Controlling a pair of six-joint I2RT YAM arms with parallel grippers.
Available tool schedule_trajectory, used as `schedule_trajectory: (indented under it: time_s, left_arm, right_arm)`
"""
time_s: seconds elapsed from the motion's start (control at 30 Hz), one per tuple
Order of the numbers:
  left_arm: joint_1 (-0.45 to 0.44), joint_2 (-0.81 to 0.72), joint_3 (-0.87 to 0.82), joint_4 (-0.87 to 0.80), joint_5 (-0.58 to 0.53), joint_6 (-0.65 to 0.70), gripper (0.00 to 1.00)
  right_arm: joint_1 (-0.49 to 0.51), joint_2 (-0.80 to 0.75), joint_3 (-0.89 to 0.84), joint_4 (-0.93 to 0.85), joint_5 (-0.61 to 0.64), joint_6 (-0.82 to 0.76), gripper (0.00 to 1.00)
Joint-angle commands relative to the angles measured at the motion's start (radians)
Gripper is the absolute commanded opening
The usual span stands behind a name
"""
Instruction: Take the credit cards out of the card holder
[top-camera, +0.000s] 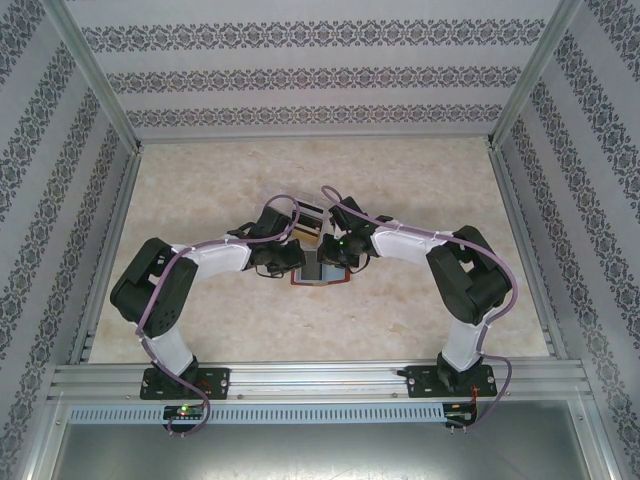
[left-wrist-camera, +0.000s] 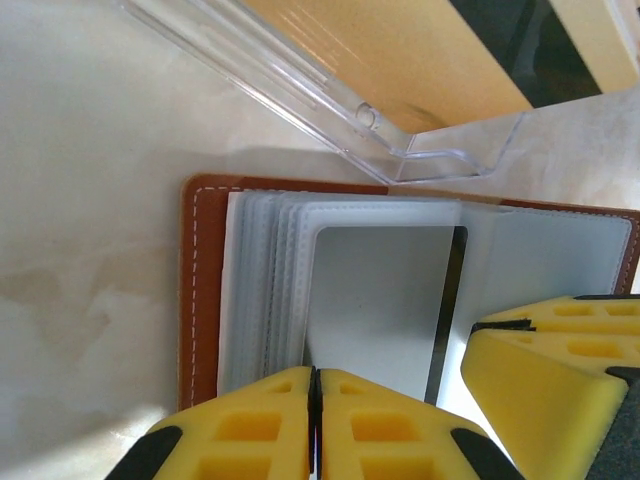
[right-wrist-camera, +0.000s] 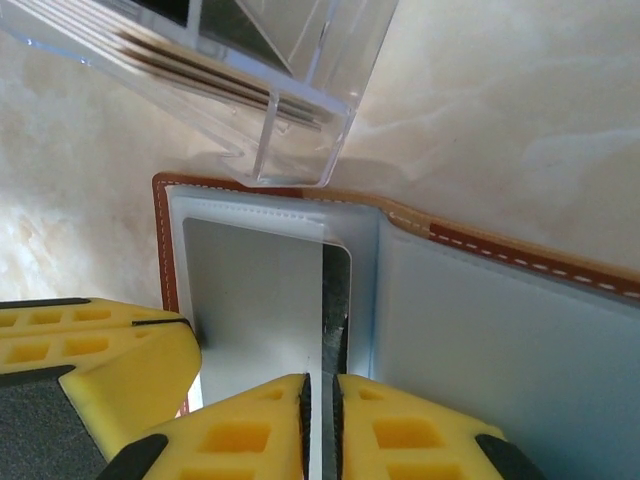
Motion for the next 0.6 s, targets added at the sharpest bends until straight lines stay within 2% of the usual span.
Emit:
schedule_trajectory:
  time_s: [0.0,0.27,0.57]
  left_arm:
    - [0.005,0.023,-0.006,-0.028,-0.021,-0.015,0.10]
    - [0.007,0.039,0.010,-0.059,-0.027,-0.012,0.10]
    - [0.006,0.051,0.000,-0.055,-0.020,-0.019,0.10]
  right_arm:
    - [-0.012,0.019,-0.015,0.018,-0.013,0.015,0.18]
    - [-0.022,0.031,-0.027,0.020,-0.001,0.026,0.19]
    - [-0.023,0.049,-0.035,0.060,-0.043,0.026,0.21]
